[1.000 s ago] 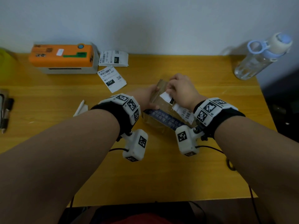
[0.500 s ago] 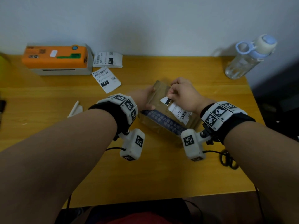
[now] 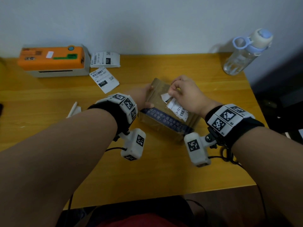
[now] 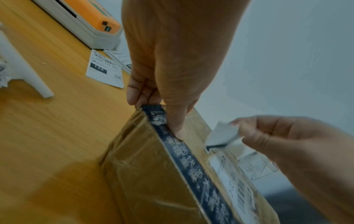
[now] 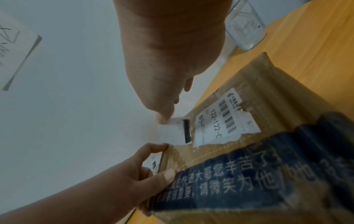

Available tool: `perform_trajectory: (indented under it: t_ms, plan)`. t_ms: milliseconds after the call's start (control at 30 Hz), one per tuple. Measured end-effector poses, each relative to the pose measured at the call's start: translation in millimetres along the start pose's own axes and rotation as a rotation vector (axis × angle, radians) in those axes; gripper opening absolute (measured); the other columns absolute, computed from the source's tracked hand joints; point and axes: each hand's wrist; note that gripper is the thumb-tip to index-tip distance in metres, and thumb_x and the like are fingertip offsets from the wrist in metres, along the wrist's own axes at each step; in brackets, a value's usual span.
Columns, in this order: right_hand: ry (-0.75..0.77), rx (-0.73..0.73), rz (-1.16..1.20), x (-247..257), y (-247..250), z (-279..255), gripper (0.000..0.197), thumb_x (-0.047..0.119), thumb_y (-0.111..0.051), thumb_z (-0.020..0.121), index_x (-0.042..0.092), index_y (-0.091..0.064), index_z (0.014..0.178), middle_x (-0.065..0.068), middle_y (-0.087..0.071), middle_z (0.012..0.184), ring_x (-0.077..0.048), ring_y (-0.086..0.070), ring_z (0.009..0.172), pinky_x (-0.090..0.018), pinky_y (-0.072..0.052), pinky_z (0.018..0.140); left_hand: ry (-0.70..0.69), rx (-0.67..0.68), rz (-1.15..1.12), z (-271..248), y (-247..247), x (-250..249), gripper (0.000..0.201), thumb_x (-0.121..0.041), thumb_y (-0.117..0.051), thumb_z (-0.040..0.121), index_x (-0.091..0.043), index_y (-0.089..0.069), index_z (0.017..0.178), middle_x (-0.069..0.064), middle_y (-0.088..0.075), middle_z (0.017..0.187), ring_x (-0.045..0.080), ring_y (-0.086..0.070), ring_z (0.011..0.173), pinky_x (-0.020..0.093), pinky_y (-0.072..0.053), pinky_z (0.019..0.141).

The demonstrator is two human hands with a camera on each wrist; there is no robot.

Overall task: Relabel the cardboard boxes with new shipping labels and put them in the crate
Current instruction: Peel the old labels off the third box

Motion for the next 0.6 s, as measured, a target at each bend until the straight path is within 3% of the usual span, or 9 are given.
perform_trajectory:
  t_ms: [67,133,233,333,400,500,600]
  plan:
    - [-0.01,-0.087,0.091,9.4,5.5,0.9,0.011,0.02,-0.05,0.096,0.016,-0.054,0.086,-0.004,-0.051,0.105,-0.016,-0.046,0.1,-0.022,-0.033,0.087,0.002,-0.003,-0.001,-0.6,-0.3,-0.7,0.071,-0.033,-0.063,0.087,-0.017,-0.026,0.146,0.011,-0.05,0.134,0.028,-0.052,0.115,0.028,-0.034,0.077]
    - [-0.031,-0.187,0.207,16.0,12.1,4.5,0.015,0.02,-0.05,0.097,0.015,-0.054,0.083,-0.002,-0.055,0.092,-0.014,-0.049,0.089,-0.021,-0.037,0.08,-0.002,-0.007,-0.007,-1.7,-1.1,-0.8,0.071,-0.034,-0.063,0.088,-0.017,-0.026,0.145,0.011,-0.05,0.135,0.028,-0.051,0.116,0.028,-0.034,0.078]
    - [-0.108,-0.217,0.363,17.0,17.6,5.3,0.015,0.018,-0.051,0.096,0.019,-0.053,0.081,0.005,-0.057,0.075,-0.008,-0.052,0.071,-0.013,-0.043,0.065,-0.001,0.008,-0.012,-6.0,-3.5,0.5,0.071,-0.036,-0.06,0.089,-0.017,-0.023,0.146,0.012,-0.05,0.134,0.029,-0.052,0.114,0.029,-0.037,0.078]
    - [-0.135,-0.139,0.334,13.8,10.3,-1.4,0.007,0.018,-0.052,0.095,0.015,-0.055,0.09,0.005,-0.057,0.079,-0.006,-0.051,0.07,-0.016,-0.042,0.063,-0.009,0.038,-0.049,-12.0,-6.5,4.5,0.07,-0.04,-0.057,0.09,-0.02,-0.02,0.147,0.012,-0.049,0.135,0.029,-0.053,0.114,0.03,-0.039,0.08]
    - [-0.136,-0.109,0.329,14.3,2.7,-4.6,0.002,0.017,-0.055,0.094,0.015,-0.056,0.093,0.005,-0.057,0.081,-0.007,-0.052,0.071,-0.017,-0.044,0.063,-0.018,-0.001,-0.102,-14.9,-5.1,8.0,0.057,-0.04,-0.051,0.093,-0.02,-0.032,0.143,0.011,-0.053,0.13,0.026,-0.054,0.11,0.029,-0.038,0.079]
    - [-0.129,-0.079,0.364,22.6,-11.0,-1.4,0.009,0.014,-0.062,0.089,0.014,-0.055,0.095,0.001,-0.056,0.084,-0.014,-0.053,0.077,-0.029,-0.049,0.072,-0.055,-0.172,-0.292,-19.0,-0.1,16.7,0.036,-0.036,-0.041,0.098,-0.009,-0.06,0.112,0.013,-0.064,0.107,0.024,-0.056,0.091,0.034,-0.042,0.075]
    - [-0.08,-0.028,0.322,40.5,-28.9,6.0,0.016,0.017,-0.067,0.086,0.017,-0.053,0.095,0.008,-0.052,0.08,-0.011,-0.051,0.077,-0.024,-0.045,0.069,-0.022,-0.266,-0.507,-28.0,3.6,32.3,0.039,-0.042,-0.045,0.096,-0.007,-0.061,0.101,0.008,-0.063,0.093,0.021,-0.056,0.083,0.033,-0.044,0.073]
Point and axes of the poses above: each hand's wrist, its own z-axis towards the middle knuckle, its own y-axis out of the back of the hand, x = y × z
